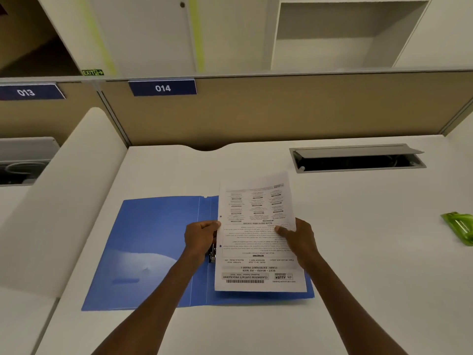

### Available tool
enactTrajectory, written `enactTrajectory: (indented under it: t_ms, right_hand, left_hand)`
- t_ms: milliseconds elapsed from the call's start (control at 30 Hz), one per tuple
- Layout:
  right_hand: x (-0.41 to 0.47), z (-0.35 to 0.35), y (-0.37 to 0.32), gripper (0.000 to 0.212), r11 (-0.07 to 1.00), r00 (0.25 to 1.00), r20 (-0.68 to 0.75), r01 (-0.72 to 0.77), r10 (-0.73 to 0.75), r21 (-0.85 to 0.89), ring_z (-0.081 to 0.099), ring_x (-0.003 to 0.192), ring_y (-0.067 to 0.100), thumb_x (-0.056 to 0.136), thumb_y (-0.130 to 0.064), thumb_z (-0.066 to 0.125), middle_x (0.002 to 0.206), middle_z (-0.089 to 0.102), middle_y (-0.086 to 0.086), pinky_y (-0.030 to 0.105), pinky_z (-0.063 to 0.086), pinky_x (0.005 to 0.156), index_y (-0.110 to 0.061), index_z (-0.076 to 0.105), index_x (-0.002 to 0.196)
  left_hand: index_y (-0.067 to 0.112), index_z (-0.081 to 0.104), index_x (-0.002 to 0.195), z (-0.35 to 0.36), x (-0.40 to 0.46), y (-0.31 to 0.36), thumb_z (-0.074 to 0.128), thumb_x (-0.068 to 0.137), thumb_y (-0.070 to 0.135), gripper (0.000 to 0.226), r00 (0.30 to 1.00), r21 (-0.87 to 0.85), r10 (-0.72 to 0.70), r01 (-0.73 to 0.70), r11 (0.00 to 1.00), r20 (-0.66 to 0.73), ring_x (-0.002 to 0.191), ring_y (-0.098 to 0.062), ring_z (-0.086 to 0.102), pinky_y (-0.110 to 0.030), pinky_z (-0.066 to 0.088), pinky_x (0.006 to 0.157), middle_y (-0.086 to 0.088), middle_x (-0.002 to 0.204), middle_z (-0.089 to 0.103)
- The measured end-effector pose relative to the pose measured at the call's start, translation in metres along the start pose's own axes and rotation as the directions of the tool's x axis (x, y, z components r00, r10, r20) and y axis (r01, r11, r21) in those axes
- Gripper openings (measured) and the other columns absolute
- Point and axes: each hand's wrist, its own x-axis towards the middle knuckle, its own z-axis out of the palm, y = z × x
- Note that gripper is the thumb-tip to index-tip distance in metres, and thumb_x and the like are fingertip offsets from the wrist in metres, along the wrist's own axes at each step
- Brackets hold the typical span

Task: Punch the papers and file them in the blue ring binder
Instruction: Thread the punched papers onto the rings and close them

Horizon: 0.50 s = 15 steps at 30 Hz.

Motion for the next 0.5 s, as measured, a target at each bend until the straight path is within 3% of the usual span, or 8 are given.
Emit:
enactTrajectory:
  t_ms: [167,267,500]
  right_hand:
    - [0.004,0.015,0.007,0.027,1.000,1.000,-0.019,-0.008,0.007,-0.029,0.070,0.084,0.023,0.085,-0.017,0.070,0.107,0.071,0.005,0.038,0.060,0.075,-0.018,0.063,0.111]
    - [0.005,0.018,0.010,0.030,0.998,1.000,-0.015,-0.017,0.016,-0.062,0.070,0.085,0.024,0.086,-0.018,0.070,0.109,0.070,0.004,0.034,0.059,0.073,-0.016,0.061,0.114]
    - [0.006,0.024,0.011,0.025,0.997,1.000,-0.002,-0.008,0.008,-0.075,0.070,0.087,0.021,0.085,-0.018,0.069,0.109,0.070,0.002,0.029,0.058,0.069,-0.024,0.060,0.108]
  left_hand:
    - [0.006,0.074,0.094,-0.006,0.006,-0.011,0.071,0.083,0.017,0.015,0.999,0.026,-0.033,0.034,0.999,-0.011,0.085,-0.035,0.071,-0.049,0.059,0.080,-0.015,0.090,0.075]
    - [0.009,0.074,0.092,-0.007,0.009,-0.016,0.069,0.085,0.020,0.015,0.999,0.064,-0.023,0.025,0.998,-0.024,0.079,-0.028,0.070,-0.044,0.059,0.079,-0.014,0.090,0.075]
    - [0.015,0.074,0.092,-0.002,0.014,-0.013,0.070,0.085,0.021,0.011,0.996,0.038,0.012,-0.008,0.999,-0.085,0.085,-0.024,0.069,-0.042,0.059,0.081,-0.007,0.092,0.074]
